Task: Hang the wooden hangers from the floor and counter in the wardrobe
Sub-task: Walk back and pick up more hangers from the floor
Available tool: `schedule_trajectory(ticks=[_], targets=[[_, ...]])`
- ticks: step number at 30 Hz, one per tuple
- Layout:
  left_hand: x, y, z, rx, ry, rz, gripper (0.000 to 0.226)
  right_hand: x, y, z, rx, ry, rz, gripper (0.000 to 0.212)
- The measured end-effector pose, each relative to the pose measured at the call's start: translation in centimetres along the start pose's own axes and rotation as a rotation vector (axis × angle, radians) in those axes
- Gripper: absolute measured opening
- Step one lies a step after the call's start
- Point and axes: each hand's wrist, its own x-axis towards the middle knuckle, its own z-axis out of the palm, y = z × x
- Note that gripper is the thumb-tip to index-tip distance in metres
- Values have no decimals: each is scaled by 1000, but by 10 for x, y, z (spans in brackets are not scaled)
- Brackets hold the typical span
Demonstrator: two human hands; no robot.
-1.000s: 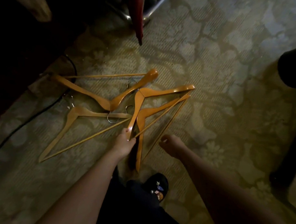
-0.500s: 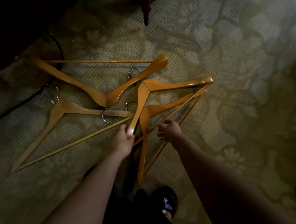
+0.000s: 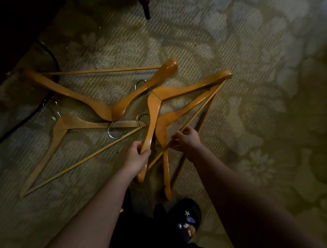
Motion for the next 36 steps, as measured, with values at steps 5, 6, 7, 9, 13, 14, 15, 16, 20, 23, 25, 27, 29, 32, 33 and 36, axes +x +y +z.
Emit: schedule_trajectory(ticks=[5, 6, 7, 9, 13, 14, 15, 16, 20, 23, 25, 27, 29, 32, 33, 36], targets=[[-14, 10, 7, -12, -142, -42, 47, -21, 5, -19, 118, -23, -42, 19], [-16, 12, 8, 16, -157, -29, 49, -24, 6, -23, 130, -6, -48, 17], [-17, 14, 9, 44, -170, -18, 51, -27, 6, -27, 139, 14, -51, 13], [-18, 18, 10, 93, -186, 7, 52, -32, 8, -33, 155, 50, -55, 10], [-12, 30, 12, 207, -196, 68, 47, -35, 14, -48, 155, 136, -74, 32], [-9, 34, 15, 224, -197, 82, 50, -32, 16, -52, 93, 223, -109, 41], [-5, 38, 18, 237, -196, 102, 52, -28, 18, -54, 17, 333, -159, 51], [-2, 42, 20, 251, -193, 126, 54, -24, 18, -57, -55, 440, -217, 60], [13, 45, 28, 309, -155, 208, 55, -11, 6, -46, -367, 462, -408, 61], [12, 42, 29, 358, -154, 240, 57, -2, -5, -33, -474, 349, -312, 61], [12, 37, 27, 393, -139, 251, 57, -2, -11, -31, -415, 312, -198, 62], [10, 32, 21, 432, -127, 258, 58, -4, -13, -30, -384, 267, -164, 64], [8, 28, 15, 486, -129, 277, 58, -7, -17, -28, -283, 217, -162, 68], [-3, 19, 7, 528, -155, 289, 58, -4, -25, -19, -56, 178, -100, 60], [-7, 16, 5, 544, -166, 292, 58, -3, -27, -17, -19, 183, -64, 56], [-17, 10, 1, 594, -188, 297, 58, 0, -25, -18, 8, 198, 25, 51]])
